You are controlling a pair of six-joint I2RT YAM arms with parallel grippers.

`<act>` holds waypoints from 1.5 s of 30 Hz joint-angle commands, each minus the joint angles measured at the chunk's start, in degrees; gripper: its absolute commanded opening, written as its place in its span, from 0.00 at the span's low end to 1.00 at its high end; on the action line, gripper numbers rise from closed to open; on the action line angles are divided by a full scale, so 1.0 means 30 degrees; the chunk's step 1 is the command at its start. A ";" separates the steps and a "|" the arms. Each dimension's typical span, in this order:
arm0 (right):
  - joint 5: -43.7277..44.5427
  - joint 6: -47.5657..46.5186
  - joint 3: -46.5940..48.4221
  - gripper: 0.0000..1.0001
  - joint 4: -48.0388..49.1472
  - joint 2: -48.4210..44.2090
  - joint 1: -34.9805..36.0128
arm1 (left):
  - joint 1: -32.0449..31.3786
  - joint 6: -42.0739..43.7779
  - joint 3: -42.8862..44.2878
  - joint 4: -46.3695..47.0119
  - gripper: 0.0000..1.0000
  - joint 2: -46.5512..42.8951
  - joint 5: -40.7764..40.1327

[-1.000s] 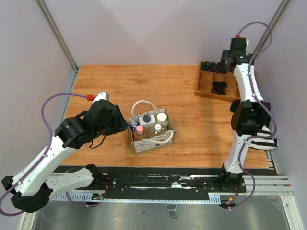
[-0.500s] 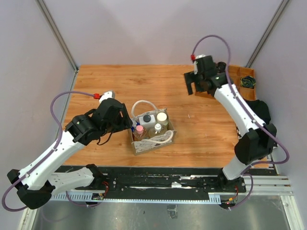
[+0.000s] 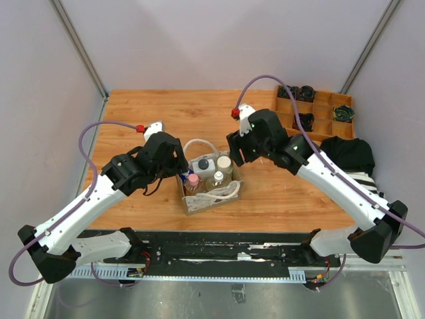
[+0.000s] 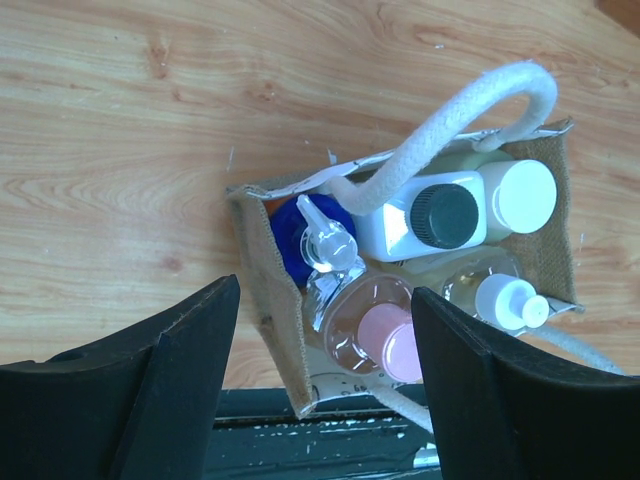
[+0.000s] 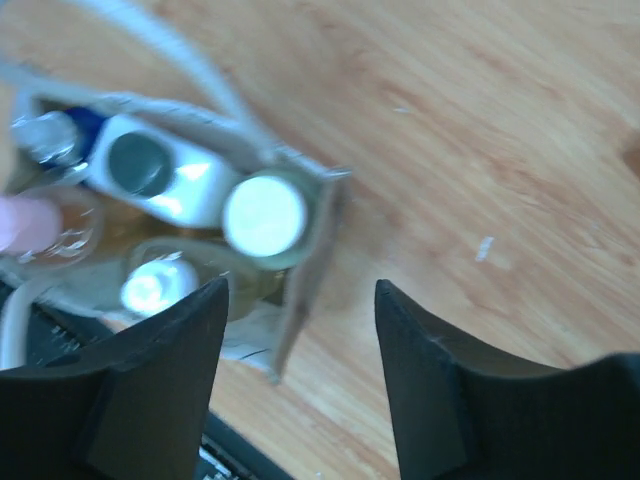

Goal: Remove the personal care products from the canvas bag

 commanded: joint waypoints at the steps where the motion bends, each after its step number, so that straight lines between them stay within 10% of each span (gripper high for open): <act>1: -0.1659 0.1725 -0.1106 0.65 0.0009 -0.0594 0.2461 | -0.0147 0.0038 -0.0358 0.1072 0.74 0.0053 -0.0623; 23: -0.0487 0.3421 -0.3234 0.87 0.3841 0.4999 0.5247 | -0.0155 -0.0423 -0.1608 0.0681 0.74 -0.1288 -0.0436; 34: -0.1196 0.3572 -0.2826 0.93 0.2917 0.1247 0.5276 | -0.0147 -0.0496 -0.1509 0.0351 0.74 -0.1517 -0.0434; 45: -0.0902 0.3346 -0.2303 0.65 0.2358 0.1489 0.5375 | -0.0148 -0.0367 -0.1526 0.0665 0.73 -0.0916 0.0219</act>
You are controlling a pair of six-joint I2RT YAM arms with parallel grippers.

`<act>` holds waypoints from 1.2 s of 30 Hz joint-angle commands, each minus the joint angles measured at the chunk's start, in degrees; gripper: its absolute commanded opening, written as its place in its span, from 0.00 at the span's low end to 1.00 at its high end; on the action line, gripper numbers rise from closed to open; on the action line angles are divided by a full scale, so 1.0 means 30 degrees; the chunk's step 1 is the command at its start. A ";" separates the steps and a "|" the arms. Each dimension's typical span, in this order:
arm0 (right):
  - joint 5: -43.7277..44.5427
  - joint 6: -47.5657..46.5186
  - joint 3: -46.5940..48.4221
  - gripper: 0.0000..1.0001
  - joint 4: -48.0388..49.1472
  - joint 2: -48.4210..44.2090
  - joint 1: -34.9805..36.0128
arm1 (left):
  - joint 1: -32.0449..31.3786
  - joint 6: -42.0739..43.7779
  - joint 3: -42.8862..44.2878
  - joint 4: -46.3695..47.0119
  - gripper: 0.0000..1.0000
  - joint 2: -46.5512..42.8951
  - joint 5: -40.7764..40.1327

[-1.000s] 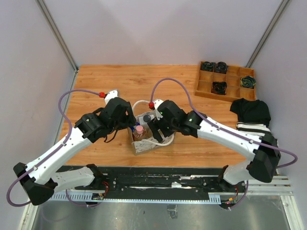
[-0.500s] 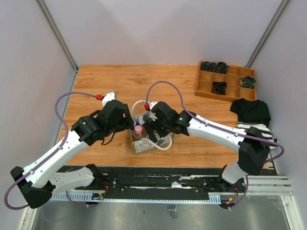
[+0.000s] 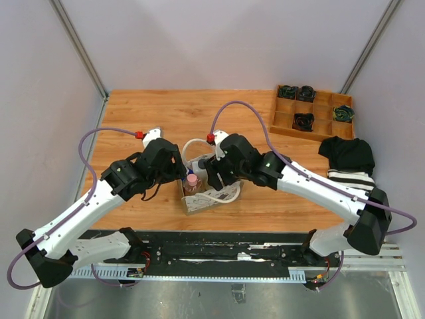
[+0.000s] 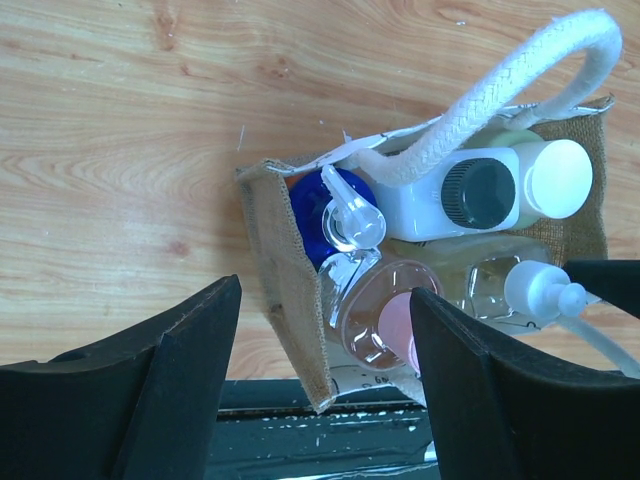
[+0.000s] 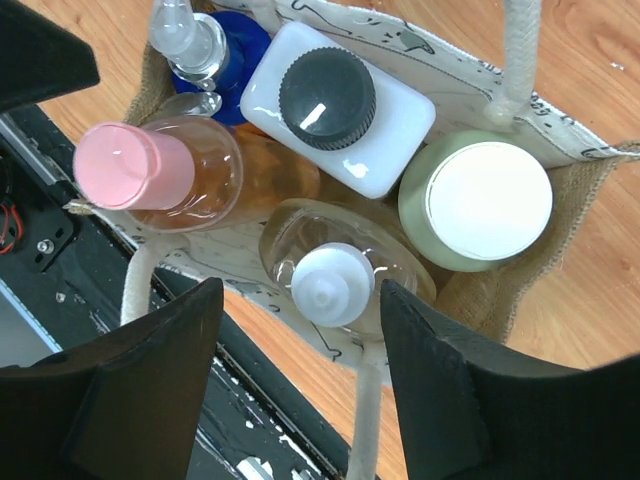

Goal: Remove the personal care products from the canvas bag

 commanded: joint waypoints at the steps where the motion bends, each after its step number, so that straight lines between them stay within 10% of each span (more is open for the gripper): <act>1: 0.0072 -0.0046 0.0549 0.64 -0.0236 0.0831 0.0408 | -0.0147 -0.0024 0.0165 0.0222 0.73 0.0106 0.0031; 10: 0.2335 -0.0442 0.1115 0.53 -0.0649 0.2486 0.0695 | -0.0147 -0.0119 0.0064 0.0073 0.73 -0.0140 -0.0049; 16: 0.3443 -0.0569 0.1875 0.16 -0.1866 0.2615 0.0943 | -0.0148 -0.0067 0.0063 -0.0065 0.73 -0.0188 0.0012; 22: 0.3735 -0.0533 0.2240 0.50 -0.2833 0.1916 0.1062 | -0.0163 -0.0091 0.0091 0.0168 0.73 -0.0319 0.0618; 28: 0.3840 -0.0458 0.2038 0.54 -0.3063 0.1872 0.1069 | -0.0155 -0.0067 -0.0125 0.0407 0.73 -0.0205 0.0924; 36: 0.3737 -0.0534 0.2090 0.11 -0.2741 0.2141 0.1069 | -0.0164 0.0111 -0.0274 0.0892 0.72 0.0006 0.1477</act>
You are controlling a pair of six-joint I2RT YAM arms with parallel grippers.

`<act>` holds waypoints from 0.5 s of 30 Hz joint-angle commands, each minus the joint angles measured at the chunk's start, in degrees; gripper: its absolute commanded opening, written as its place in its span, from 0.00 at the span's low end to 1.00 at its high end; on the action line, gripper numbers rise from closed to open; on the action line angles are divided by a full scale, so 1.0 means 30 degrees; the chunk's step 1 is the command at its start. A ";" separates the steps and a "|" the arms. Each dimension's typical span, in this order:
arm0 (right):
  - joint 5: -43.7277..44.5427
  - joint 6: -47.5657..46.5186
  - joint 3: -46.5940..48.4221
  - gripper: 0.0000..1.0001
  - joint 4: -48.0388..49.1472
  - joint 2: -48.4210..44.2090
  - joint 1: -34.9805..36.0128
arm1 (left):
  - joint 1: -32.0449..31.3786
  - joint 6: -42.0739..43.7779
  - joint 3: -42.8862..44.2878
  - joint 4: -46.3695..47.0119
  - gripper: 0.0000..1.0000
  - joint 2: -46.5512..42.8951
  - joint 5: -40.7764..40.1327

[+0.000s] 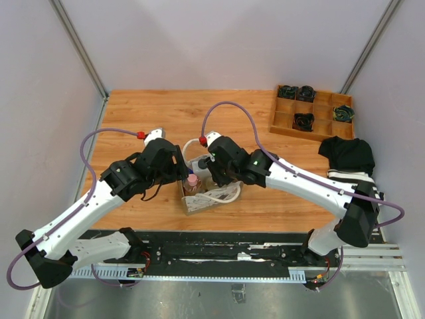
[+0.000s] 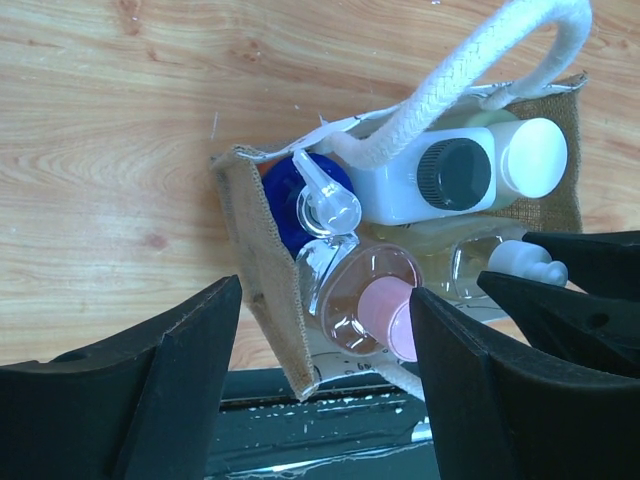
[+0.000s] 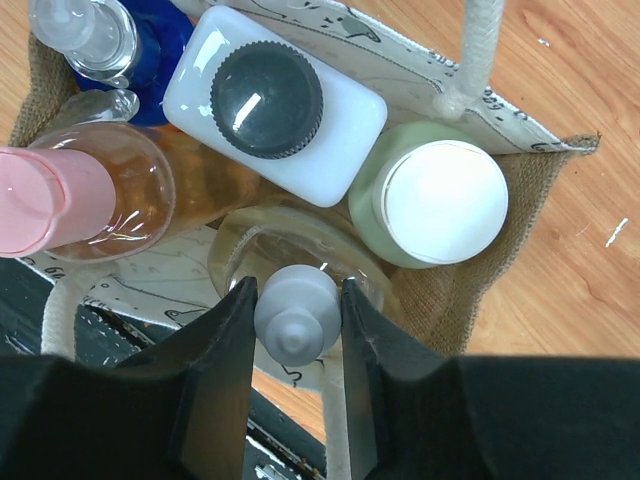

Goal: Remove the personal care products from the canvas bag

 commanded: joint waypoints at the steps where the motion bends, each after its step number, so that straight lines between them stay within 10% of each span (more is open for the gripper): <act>1: 0.0391 -0.0148 0.0499 0.06 -0.0726 -0.0029 0.0195 | -0.0153 0.0198 -0.0235 0.0762 0.72 0.0057 0.0590; 15: 0.3332 -0.2086 0.5216 0.02 -0.2926 -0.2280 0.0138 | -0.4068 0.0637 0.2829 -0.1936 0.66 0.4251 -0.1690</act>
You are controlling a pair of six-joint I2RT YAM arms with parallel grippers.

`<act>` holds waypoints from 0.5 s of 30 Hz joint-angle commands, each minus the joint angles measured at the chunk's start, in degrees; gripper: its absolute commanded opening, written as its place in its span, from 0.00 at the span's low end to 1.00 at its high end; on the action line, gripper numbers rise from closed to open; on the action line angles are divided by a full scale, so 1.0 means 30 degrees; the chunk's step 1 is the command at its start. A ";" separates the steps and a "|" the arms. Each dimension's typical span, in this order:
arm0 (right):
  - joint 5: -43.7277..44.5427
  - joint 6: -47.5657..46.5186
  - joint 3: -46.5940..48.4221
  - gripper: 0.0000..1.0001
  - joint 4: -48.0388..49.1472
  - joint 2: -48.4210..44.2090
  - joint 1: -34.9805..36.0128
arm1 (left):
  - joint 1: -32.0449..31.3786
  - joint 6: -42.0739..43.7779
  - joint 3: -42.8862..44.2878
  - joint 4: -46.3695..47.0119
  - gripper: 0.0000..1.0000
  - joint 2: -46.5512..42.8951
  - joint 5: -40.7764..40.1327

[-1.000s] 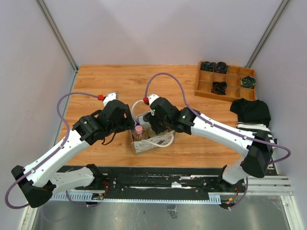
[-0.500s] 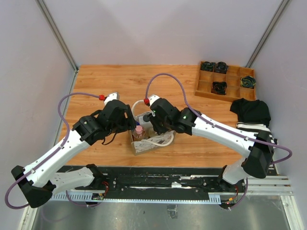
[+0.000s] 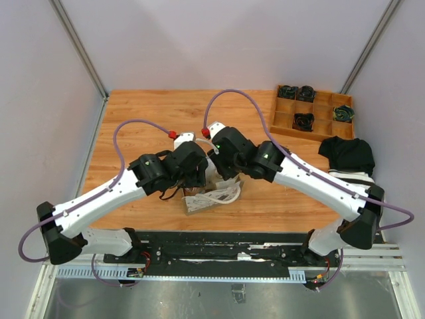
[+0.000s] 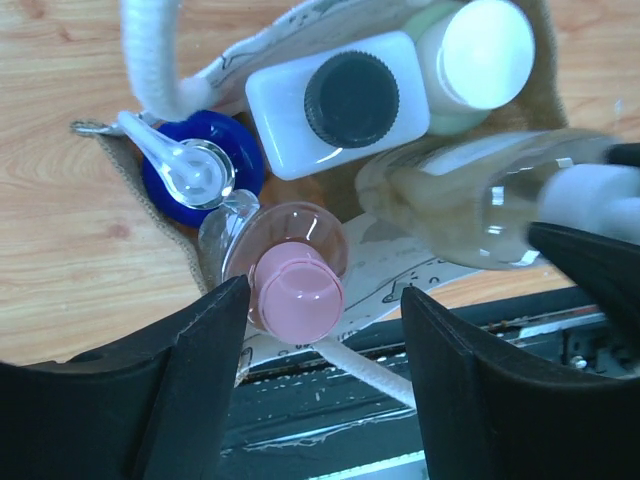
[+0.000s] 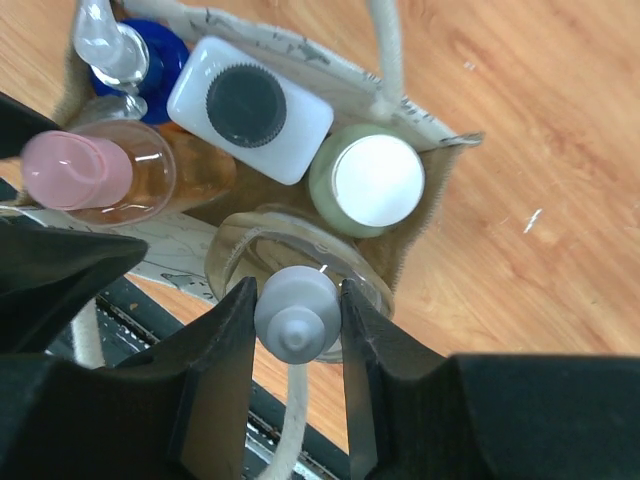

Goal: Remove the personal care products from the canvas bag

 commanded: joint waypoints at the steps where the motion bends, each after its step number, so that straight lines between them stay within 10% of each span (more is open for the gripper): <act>1: 0.2708 -0.1351 0.3160 0.03 -0.0352 -0.1948 0.0114 | -0.0659 -0.0074 0.0458 -0.1168 0.65 0.0878 -0.1408; 15: 0.5573 -0.3445 0.9261 0.06 -0.3957 -0.2775 -0.2027 | -0.0675 -0.0462 0.0373 -0.1578 0.58 0.2459 -0.4664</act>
